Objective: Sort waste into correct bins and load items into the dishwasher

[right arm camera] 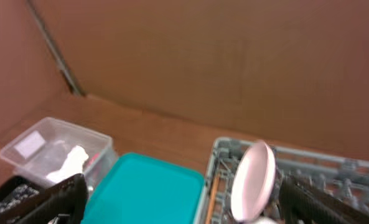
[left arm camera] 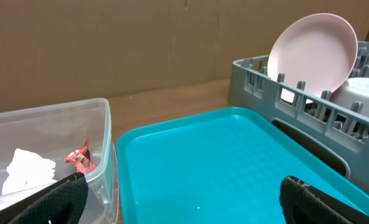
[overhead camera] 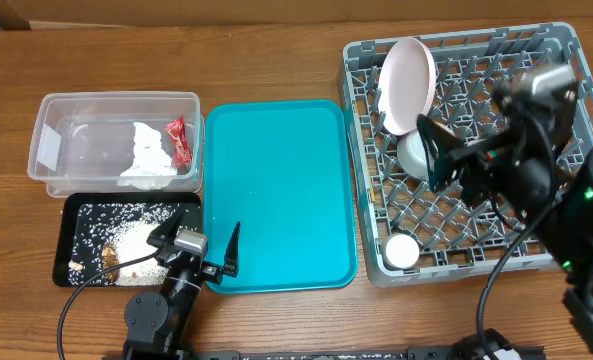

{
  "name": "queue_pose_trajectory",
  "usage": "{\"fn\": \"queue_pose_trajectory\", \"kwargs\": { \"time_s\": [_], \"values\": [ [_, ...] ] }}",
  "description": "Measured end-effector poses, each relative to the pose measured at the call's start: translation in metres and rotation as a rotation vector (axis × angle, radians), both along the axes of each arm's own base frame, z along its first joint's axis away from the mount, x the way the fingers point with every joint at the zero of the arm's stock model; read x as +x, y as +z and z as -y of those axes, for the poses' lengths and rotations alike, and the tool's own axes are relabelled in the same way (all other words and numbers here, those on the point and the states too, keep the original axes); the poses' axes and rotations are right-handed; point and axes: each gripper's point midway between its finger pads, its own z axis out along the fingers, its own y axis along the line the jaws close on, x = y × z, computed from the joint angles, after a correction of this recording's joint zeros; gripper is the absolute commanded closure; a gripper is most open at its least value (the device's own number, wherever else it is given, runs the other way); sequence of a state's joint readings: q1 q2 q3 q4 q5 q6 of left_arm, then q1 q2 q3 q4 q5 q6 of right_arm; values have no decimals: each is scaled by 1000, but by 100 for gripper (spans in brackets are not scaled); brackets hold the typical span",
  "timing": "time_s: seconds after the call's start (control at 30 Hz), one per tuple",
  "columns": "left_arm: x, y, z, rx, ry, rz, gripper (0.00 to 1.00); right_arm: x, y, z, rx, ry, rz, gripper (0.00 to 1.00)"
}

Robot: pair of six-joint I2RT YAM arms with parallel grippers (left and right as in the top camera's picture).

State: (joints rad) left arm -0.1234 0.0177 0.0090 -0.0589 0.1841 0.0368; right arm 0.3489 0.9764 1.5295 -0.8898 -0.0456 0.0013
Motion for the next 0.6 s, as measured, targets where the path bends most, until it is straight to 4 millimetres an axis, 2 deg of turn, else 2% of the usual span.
{"fn": "queue_pose_trajectory", "kwargs": {
  "time_s": [0.23, 0.3, 0.47, 0.6],
  "values": [
    [0, 0, 0, 0, 0, 1, 0, -7, -100, 27, -16, -75, -78, 0],
    [0, 0, 0, 0, 0, 0, 0, -12, -119, 34, -7, -94, -58, 0],
    [0, 0, 0, 0, 0, 1, 0, -23, -149, 54, 24, -164, 65, 0],
    [0, 0, 0, 0, 0, 1, 0, -28, -178, 62, 40, -187, 123, 0]
  ]
}}
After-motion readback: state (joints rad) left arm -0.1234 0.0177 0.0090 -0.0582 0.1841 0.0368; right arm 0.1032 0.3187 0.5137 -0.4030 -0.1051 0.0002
